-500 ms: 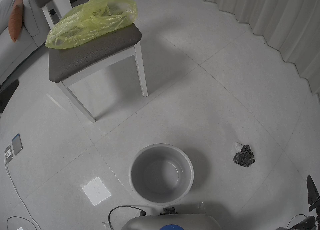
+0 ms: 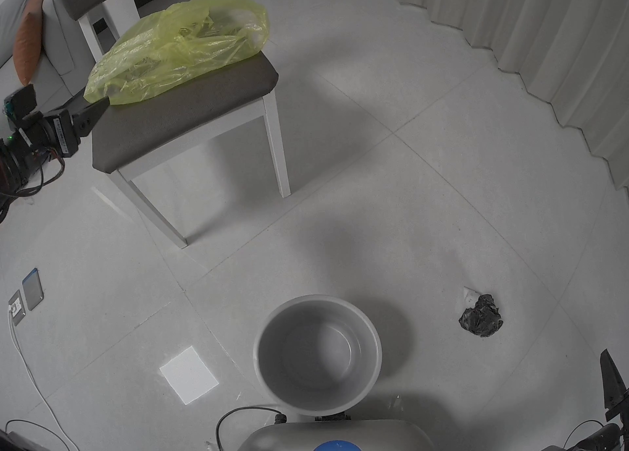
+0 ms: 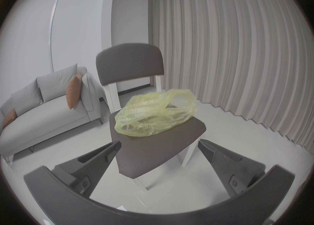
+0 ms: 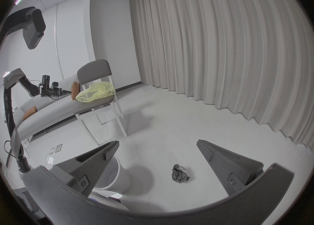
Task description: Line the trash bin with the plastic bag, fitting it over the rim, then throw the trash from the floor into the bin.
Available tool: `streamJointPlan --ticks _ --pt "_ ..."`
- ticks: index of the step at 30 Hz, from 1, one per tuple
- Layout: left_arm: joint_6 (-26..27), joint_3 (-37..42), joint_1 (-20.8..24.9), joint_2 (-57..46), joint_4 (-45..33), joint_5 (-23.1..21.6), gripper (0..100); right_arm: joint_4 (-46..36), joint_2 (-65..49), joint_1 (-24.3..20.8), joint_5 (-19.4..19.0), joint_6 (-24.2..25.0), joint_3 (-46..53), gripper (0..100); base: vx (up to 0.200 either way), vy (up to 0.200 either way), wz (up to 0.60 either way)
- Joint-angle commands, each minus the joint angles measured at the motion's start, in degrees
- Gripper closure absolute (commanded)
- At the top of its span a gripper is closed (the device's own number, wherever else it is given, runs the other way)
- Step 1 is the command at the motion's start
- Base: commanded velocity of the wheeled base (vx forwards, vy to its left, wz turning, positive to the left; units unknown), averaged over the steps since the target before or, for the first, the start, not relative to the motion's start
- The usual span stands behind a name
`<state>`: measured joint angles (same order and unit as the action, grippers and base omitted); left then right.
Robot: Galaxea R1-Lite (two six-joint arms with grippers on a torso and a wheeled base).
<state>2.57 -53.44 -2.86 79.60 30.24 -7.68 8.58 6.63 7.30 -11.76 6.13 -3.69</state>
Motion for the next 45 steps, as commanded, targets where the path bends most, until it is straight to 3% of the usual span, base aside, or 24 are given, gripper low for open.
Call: streamJointPlan --ticks 1,10,21,45 --pt "0.6 -1.2 -1.7 4.6 0.4 0.3 0 0.0 -0.4 0.0 -0.1 -0.1 0.1 0 0.000 0.000 0.00" --pt "1.2 -7.3 -6.5 9.8 0.8 1.3 0 0.4 -0.5 0.0 0.2 -0.2 0.2 0 0.000 0.000 0.00" --pt "1.1 -13.2 -8.9 16.0 0.7 1.3 0 0.5 -0.5 0.0 0.3 -0.2 -0.1 0 0.000 0.000 0.00" --pt "0.4 -26.0 -9.0 27.2 0.4 0.6 0 0.5 -0.4 0.5 0.3 -0.1 -2.0 0 0.000 0.000 0.00"
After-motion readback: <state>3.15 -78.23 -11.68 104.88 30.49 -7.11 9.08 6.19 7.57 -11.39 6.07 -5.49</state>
